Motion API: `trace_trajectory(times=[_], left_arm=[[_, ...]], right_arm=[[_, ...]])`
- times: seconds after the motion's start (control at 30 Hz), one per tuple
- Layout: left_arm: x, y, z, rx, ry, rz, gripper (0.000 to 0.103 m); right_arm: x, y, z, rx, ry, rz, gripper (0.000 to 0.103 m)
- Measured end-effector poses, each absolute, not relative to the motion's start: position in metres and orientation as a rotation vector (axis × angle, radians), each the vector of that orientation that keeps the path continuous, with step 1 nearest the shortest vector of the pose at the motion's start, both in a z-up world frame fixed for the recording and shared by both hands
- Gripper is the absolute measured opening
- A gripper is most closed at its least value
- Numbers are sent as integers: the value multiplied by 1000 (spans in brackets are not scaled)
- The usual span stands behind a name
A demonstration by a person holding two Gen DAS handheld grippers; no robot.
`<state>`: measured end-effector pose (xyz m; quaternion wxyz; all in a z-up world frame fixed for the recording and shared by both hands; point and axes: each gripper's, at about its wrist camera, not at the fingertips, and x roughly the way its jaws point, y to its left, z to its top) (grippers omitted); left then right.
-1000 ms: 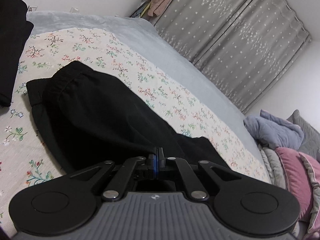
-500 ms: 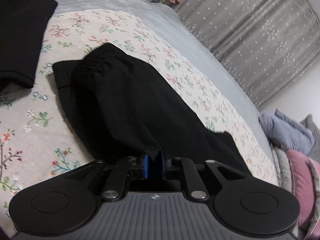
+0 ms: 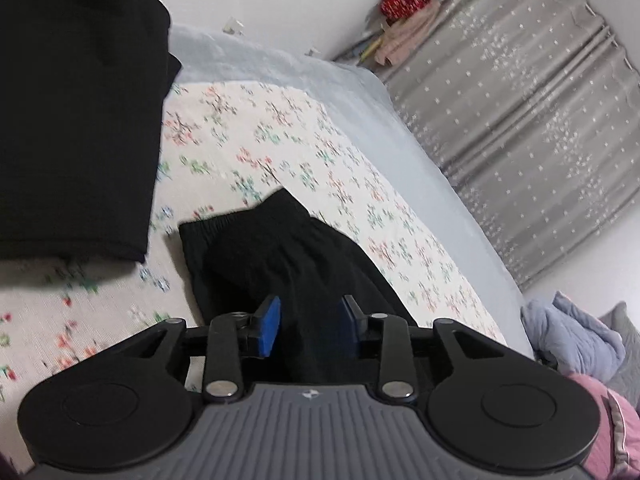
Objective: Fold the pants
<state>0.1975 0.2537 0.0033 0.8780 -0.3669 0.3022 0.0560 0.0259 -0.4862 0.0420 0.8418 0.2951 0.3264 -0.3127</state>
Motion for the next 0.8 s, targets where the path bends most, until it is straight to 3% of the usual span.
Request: trace_trajectory(times=[0.17,0.4,0.43,0.5,0.8], left_arm=[[212,254,-1,-714,637,139,43],[251,258,-8,-554,661,173,42],[253,260,-13,-579,679,170,40],[253,262,-20,-641,690,164,0],[219,256,34,-494,422,168,0]], right_arm=[[33,-485,47,606,666,-682,3],[41,-486,40,569,703,-701,3],[42,-486,39,565,706,-702,3],[43,-485,38,560,709,-703,3],[44,-487,35,556,717,-690,3]])
